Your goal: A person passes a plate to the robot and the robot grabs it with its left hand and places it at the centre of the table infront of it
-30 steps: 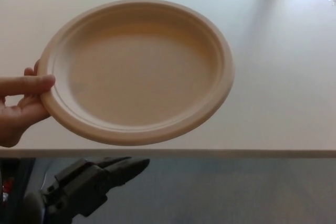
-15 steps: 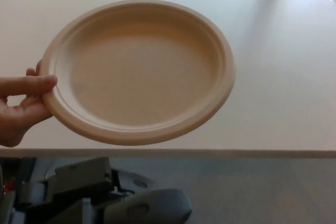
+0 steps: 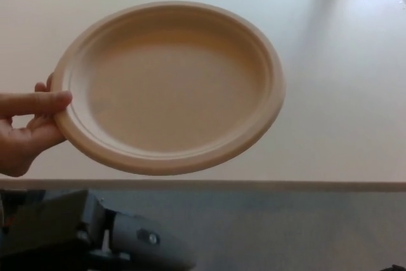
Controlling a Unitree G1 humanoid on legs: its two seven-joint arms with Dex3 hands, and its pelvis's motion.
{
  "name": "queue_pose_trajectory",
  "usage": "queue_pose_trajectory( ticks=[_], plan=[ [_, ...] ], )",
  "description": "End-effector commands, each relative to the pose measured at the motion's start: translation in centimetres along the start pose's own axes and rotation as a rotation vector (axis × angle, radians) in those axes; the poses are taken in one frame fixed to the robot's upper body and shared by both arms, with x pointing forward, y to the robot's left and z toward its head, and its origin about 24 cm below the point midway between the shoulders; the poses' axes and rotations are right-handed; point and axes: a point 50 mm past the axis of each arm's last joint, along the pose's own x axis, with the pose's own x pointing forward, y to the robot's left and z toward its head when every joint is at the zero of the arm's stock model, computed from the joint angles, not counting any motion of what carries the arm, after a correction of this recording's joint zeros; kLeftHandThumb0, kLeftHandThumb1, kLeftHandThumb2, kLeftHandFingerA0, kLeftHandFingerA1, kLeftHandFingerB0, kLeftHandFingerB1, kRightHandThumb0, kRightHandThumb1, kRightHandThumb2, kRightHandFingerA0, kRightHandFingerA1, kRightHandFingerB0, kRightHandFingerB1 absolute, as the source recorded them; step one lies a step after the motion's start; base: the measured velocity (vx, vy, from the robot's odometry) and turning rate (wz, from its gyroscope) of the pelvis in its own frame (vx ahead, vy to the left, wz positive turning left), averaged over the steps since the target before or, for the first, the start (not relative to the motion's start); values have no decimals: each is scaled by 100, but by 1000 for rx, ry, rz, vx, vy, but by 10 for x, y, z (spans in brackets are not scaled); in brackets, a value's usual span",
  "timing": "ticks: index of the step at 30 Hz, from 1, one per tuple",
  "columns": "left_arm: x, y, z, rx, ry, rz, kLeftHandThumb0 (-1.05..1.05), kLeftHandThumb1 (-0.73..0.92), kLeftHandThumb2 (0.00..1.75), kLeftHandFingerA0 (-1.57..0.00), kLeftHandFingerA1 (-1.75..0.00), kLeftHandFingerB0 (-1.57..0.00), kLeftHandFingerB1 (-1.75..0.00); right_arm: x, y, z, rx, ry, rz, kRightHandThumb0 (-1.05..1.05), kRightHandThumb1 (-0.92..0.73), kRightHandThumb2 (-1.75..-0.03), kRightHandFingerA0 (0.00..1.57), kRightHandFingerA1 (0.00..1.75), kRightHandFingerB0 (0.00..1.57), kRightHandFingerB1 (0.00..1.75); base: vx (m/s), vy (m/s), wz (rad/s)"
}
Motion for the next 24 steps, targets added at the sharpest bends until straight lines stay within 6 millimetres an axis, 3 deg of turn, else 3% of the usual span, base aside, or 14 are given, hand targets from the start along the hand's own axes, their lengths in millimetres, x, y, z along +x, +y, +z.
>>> queue_pose_trajectory(
  ticks=[1, 2, 4, 6, 7, 8, 9, 10, 18, 19, 20, 22, 23, 24],
  plan=[
    [23, 18, -30, 452, 14, 0, -36, 28, 89, 0, -49, 0, -47, -2, -12, -4, -14, 10, -29, -72, -58, -95, 41, 65, 7, 51, 0, 0, 0],
    [19, 17, -33, 538, 58, -61, -74, 50, 87, 0, -11, -1, -32, -1, -11, -4, -13, 12, -30, -71, -57, -95, 40, 65, 7, 51, 0, 0, 0],
    [15, 16, -37, 638, 170, -171, -77, 50, 87, 0, -6, -2, -25, -1, -11, -3, -9, 12, -27, -71, -57, -95, 39, 64, 6, 50, 0, 0, 0],
    [10, 14, -49, 677, 254, -241, -75, 61, 59, 0, -7, -4, -28, -1, -11, -3, -13, 11, -28, -72, -57, -95, 39, 64, 7, 51, 0, 0, 0],
    [6, 12, -55, 666, 275, -253, -76, 48, 87, 0, -9, 0, -27, -1, -11, -3, -12, 13, -27, -68, -56, -96, 33, 62, 4, 49, 0, 0, 0],
    [4, 12, -57, 662, 289, -259, -75, 48, 88, 0, -11, 0, -27, -1, -11, -3, -15, 12, -26, -68, -73, -61, 35, 56, 10, 43, 0, 0, 0],
    [3, 11, -58, 665, 298, -263, -75, 48, 88, 0, -11, 0, -27, -1, -12, -2, -19, 11, -26, -68, -73, -61, 35, 56, 10, 43, 0, 0, 0],
    [1, 10, -64, 654, 324, -271, -79, 50, 88, -3, -9, -2, -27, -1, -13, 0, -35, 2, -32, -72, -58, -95, 47, 68, 7, 51, 0, 0, 0],
    [-7, 5, -84, 641, 410, -339, -76, 45, 87, 0, -10, 0, -21, 0, -16, 1, -5, 1, -28, -71, -57, -94, 29, 62, 6, 50, 0, 0, 0],
    [-9, 5, -87, 645, 435, -352, -80, 46, 87, 0, -5, 0, -17, 0, -17, 3, -10, -5, -32, -70, -73, -62, 37, 62, 9, 47, 0, 0, 0],
    [-10, 5, -89, 648, 447, -358, -80, 46, 87, 0, -5, 0, -17, 0, -17, 4, -12, -7, -34, -70, -73, -62, 37, 62, 9, 47, 0, 0, 0],
    [-11, 4, -90, 657, 458, -372, -82, 47, 87, 0, -3, 0, -15, 0, -17, 4, -22, -5, -35, -70, -73, -62, 36, 62, 8, 47, 0, 0, 0],
    [-12, 4, -93, 671, 464, -384, -80, 45, 89, 0, -8, 0, -17, 0, -18, 5, -22, -7, -37, -71, -57, -95, 41, 67, 7, 52, 0, 0, 0],
    [-14, 3, -98, 696, 488, -427, -85, 48, 90, 0, -3, 0, -12, 1, -18, 5, -25, -7, -38, -68, -57, -95, 37, 64, 6, 50, 0, 0, 0]
  ],
)
